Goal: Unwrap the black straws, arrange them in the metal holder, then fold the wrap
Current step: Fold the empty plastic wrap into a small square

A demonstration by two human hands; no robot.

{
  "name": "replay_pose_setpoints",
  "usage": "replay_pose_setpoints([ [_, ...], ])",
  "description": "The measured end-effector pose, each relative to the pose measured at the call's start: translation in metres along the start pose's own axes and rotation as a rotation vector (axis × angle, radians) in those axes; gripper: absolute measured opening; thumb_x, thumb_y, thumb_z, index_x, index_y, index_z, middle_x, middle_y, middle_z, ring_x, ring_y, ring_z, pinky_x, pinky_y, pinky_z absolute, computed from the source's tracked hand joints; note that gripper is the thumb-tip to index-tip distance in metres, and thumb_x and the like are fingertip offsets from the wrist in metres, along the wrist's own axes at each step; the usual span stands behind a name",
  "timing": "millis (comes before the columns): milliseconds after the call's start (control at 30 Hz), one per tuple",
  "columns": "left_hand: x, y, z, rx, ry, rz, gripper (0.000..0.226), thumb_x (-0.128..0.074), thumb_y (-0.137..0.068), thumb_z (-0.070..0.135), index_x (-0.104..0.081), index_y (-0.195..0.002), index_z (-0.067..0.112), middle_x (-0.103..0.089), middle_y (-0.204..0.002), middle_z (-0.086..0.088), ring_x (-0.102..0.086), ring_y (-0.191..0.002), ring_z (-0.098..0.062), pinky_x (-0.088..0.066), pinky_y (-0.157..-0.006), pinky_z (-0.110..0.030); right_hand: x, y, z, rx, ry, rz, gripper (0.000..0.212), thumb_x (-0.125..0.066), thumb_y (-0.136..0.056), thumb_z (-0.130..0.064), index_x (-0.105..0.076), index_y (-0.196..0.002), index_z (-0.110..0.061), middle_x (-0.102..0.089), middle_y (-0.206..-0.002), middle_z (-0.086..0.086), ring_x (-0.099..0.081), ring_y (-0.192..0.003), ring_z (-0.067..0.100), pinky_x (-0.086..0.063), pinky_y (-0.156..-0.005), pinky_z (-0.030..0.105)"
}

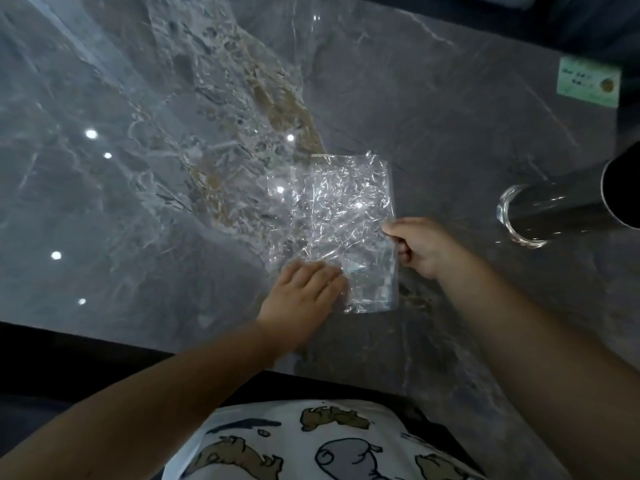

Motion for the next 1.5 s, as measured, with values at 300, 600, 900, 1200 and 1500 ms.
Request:
replay_pose_setpoints([
  [300,0.03,-0.008,-0.008,-0.016,0.044,0.151,0.016,-0.073,-0.08,0.015,-0.07,-0.096,0.018,-0.072,-0.104,0.001,-0.066,-0.084,-0.025,-0.046,-0.073,-0.035,0.034,0.042,0.029,0.972,1.042,0.4,0.052,-0.069,-0.079,-0.008,-0.054,-0.128,-0.011,-0.054,-0.13,0.016,-0.054,-0.115,0.035,-0.045,-0.098,0.045],
  [600,0.03,0.021,-0.041,-0.078,0.163,0.063,0.073,-0.063,-0.087,0.051,-0.035,-0.145,0.017,-0.049,-0.144,-0.01,-0.043,-0.131,-0.027,-0.036,-0.106,-0.047,0.022,0.051,0.041,1.106,1.066,0.039,0.026,-0.063,-0.081,-0.009,-0.072,-0.104,-0.002,-0.069,-0.115,0.014,-0.061,-0.114,0.036,-0.045,-0.098,0.05],
  [900,0.011,0.017,-0.079,-0.033,0.196,-0.028,0.084,-0.059,-0.084,0.055,-0.025,-0.15,0.015,-0.026,-0.155,-0.002,-0.022,-0.146,-0.029,-0.012,-0.118,-0.048,0.024,0.054,0.032,0.964,0.906,-0.113,0.027,-0.073,-0.072,0.004,-0.071,-0.099,0.005,-0.07,-0.11,0.019,-0.065,-0.103,0.034,-0.048,-0.093,0.042],
  [1200,0.015,-0.014,-0.072,-0.154,0.285,-0.016,0.033,-0.052,-0.093,0.035,-0.068,-0.117,0.02,-0.06,-0.135,0.002,-0.039,-0.139,-0.027,-0.026,-0.114,-0.051,0.031,0.043,0.028,0.873,0.999,-0.201,0.027,-0.072,-0.082,-0.004,-0.072,-0.109,-0.007,-0.068,-0.121,0.009,-0.059,-0.118,0.022,-0.044,-0.105,0.039],
  [1500,0.024,-0.014,-0.076,0.199,0.611,-0.107,0.022,-0.064,-0.09,0.012,-0.069,-0.111,0.016,-0.071,-0.109,-0.008,-0.066,-0.1,-0.026,-0.05,-0.093,-0.034,0.037,0.021,0.033,0.528,0.622,-0.15,0.016,-0.069,-0.087,-0.015,-0.069,-0.088,-0.031,-0.074,-0.092,0.0,-0.065,-0.082,0.005,-0.051,-0.079,0.023],
])
Point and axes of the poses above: each hand's wrist, its own y-axis away from the middle knuckle, its own x-axis out of the back of the hand, z = x × y, the point moved 1 cm from there along -y, towards the middle knuckle
